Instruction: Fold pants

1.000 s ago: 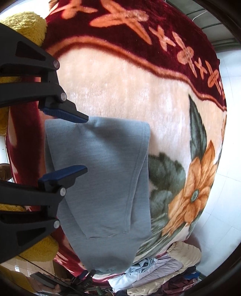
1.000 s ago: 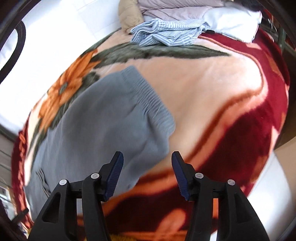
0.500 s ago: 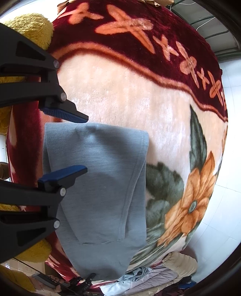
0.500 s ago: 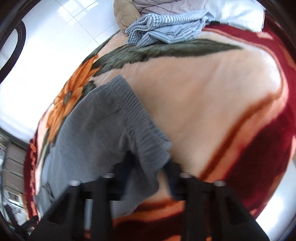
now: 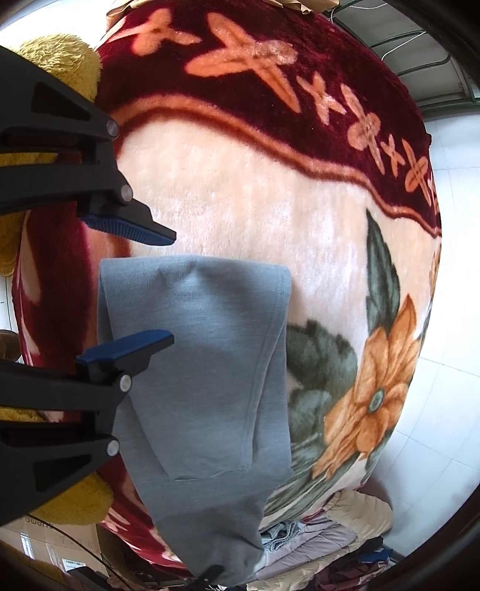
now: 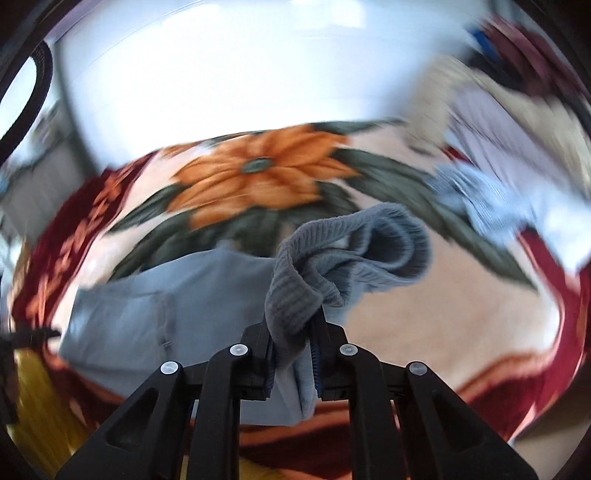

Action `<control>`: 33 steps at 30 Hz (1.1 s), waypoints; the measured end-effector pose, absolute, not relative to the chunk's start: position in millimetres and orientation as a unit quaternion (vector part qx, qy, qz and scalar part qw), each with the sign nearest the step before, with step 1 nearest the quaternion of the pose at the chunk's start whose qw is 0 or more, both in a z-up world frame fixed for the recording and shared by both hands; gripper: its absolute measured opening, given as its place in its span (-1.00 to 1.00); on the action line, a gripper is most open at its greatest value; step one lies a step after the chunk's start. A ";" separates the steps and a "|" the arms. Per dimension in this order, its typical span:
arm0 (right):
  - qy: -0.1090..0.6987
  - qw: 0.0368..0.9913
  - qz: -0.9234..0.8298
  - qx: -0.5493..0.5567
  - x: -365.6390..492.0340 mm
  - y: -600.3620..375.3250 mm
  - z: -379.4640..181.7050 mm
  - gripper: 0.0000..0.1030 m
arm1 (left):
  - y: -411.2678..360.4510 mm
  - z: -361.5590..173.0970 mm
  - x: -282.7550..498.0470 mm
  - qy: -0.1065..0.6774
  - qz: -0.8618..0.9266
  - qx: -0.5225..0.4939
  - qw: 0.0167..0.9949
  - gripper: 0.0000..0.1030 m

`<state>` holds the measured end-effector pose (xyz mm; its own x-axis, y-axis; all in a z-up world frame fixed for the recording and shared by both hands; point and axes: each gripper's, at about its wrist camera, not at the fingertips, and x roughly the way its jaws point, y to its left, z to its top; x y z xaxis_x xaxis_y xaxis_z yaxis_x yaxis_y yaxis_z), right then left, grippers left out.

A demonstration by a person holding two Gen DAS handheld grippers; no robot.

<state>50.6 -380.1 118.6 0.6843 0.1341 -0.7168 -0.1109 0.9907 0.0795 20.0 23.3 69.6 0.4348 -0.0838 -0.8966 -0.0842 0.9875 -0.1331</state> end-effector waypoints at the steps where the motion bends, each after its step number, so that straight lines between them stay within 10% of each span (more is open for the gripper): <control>1: 0.389 0.918 0.077 -0.005 49.5 -365.8 121.4 -0.69 | 24.6 69.5 19.8 0.531 -0.003 -0.083 0.843 -0.03; 16: 0.458 0.859 0.160 -0.164 42.7 -211.4 41.5 -0.64 | 51.8 60.7 13.6 0.531 -0.011 -0.124 0.838 -0.03; 20: 0.453 0.862 0.163 -0.160 27.2 -201.7 41.8 -0.16 | 51.5 59.2 14.7 0.539 -0.016 -0.121 0.833 -0.03; 33: 0.415 0.888 0.146 -0.134 4.1 -234.5 84.1 -0.18 | 18.2 80.5 25.1 0.530 -0.051 -0.079 0.842 -0.03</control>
<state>4.1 -234.5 84.1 0.6122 0.1484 -0.7767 -0.3717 0.9210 -0.1170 25.1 18.2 80.5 0.4320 -0.1707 -0.8856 0.0025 0.9821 -0.1881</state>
